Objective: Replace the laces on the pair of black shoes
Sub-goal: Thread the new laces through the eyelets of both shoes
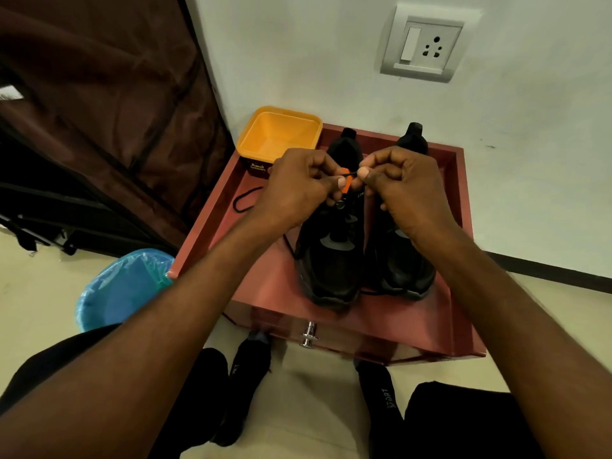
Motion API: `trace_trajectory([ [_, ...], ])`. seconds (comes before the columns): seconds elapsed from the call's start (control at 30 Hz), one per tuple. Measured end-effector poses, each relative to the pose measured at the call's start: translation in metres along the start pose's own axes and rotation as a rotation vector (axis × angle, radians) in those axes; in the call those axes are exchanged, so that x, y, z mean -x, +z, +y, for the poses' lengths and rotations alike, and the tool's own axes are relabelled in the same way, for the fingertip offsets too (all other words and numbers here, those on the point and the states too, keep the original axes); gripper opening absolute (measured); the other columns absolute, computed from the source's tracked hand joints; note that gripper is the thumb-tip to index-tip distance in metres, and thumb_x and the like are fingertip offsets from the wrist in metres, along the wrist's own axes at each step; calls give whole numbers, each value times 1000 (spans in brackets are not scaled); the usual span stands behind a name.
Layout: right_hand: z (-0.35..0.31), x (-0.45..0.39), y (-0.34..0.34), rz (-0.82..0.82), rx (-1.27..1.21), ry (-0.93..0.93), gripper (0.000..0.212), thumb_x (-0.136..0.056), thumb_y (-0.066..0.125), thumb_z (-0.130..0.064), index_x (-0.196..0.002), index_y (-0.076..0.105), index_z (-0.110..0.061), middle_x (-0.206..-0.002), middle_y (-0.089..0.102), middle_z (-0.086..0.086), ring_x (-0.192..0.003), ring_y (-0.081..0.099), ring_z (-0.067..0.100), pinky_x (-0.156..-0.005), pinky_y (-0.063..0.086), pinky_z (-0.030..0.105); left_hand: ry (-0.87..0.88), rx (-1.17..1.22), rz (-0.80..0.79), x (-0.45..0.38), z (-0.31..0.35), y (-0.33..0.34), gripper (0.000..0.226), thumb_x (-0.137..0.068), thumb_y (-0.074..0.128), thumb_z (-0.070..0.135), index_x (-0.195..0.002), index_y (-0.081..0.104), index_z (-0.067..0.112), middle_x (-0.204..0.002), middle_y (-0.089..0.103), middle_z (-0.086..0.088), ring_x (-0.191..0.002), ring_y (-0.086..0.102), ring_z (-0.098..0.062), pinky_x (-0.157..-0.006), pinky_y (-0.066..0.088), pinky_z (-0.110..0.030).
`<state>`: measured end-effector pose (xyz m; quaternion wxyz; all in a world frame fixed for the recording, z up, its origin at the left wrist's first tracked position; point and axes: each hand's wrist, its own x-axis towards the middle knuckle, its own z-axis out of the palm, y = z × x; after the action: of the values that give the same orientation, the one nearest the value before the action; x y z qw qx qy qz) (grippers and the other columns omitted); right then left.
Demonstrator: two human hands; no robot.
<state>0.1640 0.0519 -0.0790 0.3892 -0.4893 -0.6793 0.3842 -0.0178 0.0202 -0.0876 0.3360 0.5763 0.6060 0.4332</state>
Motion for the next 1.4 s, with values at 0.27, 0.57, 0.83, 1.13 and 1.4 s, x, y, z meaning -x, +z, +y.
trace_trajectory([
  [0.27, 16, 0, 12, -199, 598, -111, 58, -95, 55, 4, -140, 60, -31, -106, 50, -2, -101, 54, 21, -79, 46, 33, 63, -294, 156, -2, -16, 11, 7, -90, 77, 16, -90, 77, 23, -66, 70, 8, -57, 68, -7, -53, 62, -38],
  [0.57, 27, -8, 4, -157, 391, 9, 42, -91, 65, 2, -115, 68, -33, -97, 66, -5, -81, 65, 12, -66, 58, 30, 185, -435, 118, -2, -12, 15, 9, -94, 75, 20, -101, 81, 21, -70, 71, 5, -57, 61, -1, -62, 61, -36],
  [0.83, 29, -9, 1, -176, 306, 25, 40, -91, 68, 0, -113, 70, -34, -95, 67, -9, -83, 66, 6, -64, 54, 14, 251, -618, 82, -3, -15, 20, 12, -94, 73, 25, -104, 80, 25, -92, 69, 4, -85, 61, -17, -67, 53, -39],
  [1.13, 29, -9, 2, -183, 305, 26, 42, -90, 68, 1, -115, 69, -33, -90, 65, -9, -76, 63, 5, -56, 47, 10, 235, -743, 85, -8, -17, 26, 9, -90, 76, 26, -99, 80, 26, -115, 54, 1, -108, 45, -25, -79, 40, -41],
  [1.4, 26, -5, 3, -170, 290, 24, 45, -89, 68, 2, -121, 69, -29, -89, 64, -11, -68, 64, 10, -51, 49, 12, 71, -784, 156, -7, -9, 35, 21, -87, 78, 42, -107, 75, 40, -125, 50, 8, -120, 42, -20, -88, 25, -36],
])
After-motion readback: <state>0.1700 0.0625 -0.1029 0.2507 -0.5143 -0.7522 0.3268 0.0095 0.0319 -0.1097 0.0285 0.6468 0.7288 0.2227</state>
